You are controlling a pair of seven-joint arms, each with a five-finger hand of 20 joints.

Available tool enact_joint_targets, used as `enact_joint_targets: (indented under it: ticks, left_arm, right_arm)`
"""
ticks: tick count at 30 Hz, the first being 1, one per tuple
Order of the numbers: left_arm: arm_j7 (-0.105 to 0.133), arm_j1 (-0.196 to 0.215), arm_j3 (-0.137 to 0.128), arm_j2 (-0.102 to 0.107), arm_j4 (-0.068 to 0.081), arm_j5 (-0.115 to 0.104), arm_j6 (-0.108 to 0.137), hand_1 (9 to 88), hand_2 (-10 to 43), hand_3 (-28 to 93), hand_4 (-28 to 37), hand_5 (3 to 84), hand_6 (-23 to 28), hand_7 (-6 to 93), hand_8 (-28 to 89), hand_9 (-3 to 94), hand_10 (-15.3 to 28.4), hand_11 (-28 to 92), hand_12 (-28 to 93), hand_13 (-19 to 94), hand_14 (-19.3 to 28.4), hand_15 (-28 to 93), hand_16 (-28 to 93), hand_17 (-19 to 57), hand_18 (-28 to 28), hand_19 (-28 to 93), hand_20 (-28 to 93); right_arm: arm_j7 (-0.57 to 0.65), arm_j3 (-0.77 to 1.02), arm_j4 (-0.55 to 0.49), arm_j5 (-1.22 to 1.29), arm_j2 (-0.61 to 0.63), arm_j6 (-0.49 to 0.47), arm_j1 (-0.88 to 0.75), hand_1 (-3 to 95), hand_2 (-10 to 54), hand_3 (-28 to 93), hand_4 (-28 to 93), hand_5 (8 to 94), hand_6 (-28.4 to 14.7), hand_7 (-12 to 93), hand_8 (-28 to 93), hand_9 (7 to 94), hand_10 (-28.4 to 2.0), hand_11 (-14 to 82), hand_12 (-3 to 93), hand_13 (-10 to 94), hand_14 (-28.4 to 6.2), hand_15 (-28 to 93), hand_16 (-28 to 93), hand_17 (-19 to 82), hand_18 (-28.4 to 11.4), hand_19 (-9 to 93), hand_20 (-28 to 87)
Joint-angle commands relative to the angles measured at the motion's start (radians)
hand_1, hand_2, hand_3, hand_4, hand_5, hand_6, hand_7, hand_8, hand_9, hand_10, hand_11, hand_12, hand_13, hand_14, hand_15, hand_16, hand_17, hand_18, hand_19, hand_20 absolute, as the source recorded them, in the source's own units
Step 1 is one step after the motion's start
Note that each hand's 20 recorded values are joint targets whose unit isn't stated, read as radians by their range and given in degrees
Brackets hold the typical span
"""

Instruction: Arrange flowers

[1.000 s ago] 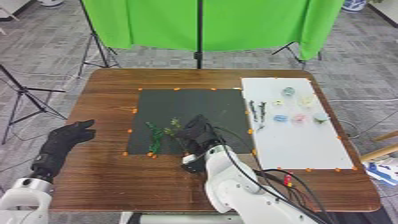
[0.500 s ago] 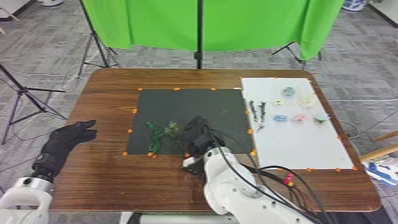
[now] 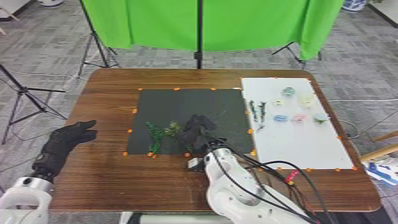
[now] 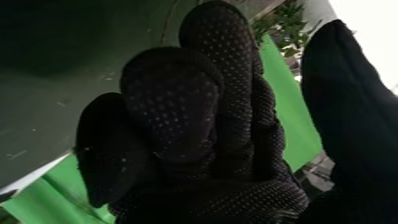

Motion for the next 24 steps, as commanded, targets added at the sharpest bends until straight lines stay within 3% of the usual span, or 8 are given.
enact_joint_targets:
  ticks: [1,11,18,21,24]
  left_arm:
    - [-0.011,0.004,-0.003,-0.009,0.005,0.006,-0.015,20.3,7.7,63,-28.3,47.5,7.0,8.1,-5,46.6,15.4,19,10,37,19.0,18,-2,7.1,12.3,8,16]
    - [-0.009,0.007,-0.006,-0.012,0.003,0.006,-0.015,20.1,7.7,63,-28.3,47.5,7.1,7.9,-5,46.5,15.4,19,10,37,19.1,18,-2,7.1,12.3,8,16]
    - [-0.011,0.004,-0.006,-0.011,0.003,0.005,-0.018,20.2,7.7,63,-28.3,47.6,7.1,7.9,-5,46.5,15.4,19,10,37,19.0,18,-2,7.1,12.3,8,16]
    - [-0.010,0.004,-0.006,-0.012,0.004,0.006,-0.018,20.2,7.7,63,-28.3,47.5,7.1,7.9,-5,46.5,15.5,19,10,37,19.0,18,-2,7.1,12.3,8,16]
    - [-0.013,0.004,-0.005,-0.012,0.004,0.005,-0.021,20.2,7.7,63,-28.3,47.5,7.1,7.9,-5,46.5,15.5,19,10,37,19.1,18,-2,7.1,12.3,8,16]
  right_arm:
    - [-0.045,-0.005,0.015,-0.122,0.017,-0.025,-0.002,35.2,-9.5,65,-12,78.3,-3.8,23,-8,93.0,-12.6,30.7,23.4,94,-2.3,53,24,73,-8.5,84,38]
    - [-0.079,-0.015,0.026,-0.288,0.031,-0.057,0.004,31.5,-9.2,64,-12,78.7,-3.4,21,-9,93.2,-12.2,32.5,23.9,94,-2.5,55,25,71,-10.4,89,36]
    - [-0.076,-0.022,0.022,-0.344,0.039,-0.071,0.007,28.7,-6.4,64,-12,79.1,-0.8,17,-9,93.7,-11.4,33.8,24.0,94,-2.8,57,26,70,-11.7,92,34]
    - [-0.046,-0.017,0.004,-0.265,0.038,-0.096,0.005,25.7,-2.2,62,-13,79.7,0.0,17,-9,93.7,-11.0,34.8,24.2,94,-3.1,58,26,70,-12.3,93,35]
    - [0.014,0.012,-0.035,-0.010,0.028,-0.117,-0.004,21.9,3.0,60,-14,79.6,-0.6,16,-10,93.7,-11.1,35.1,24.3,94,-3.1,59,26,70,-12.7,93,38]
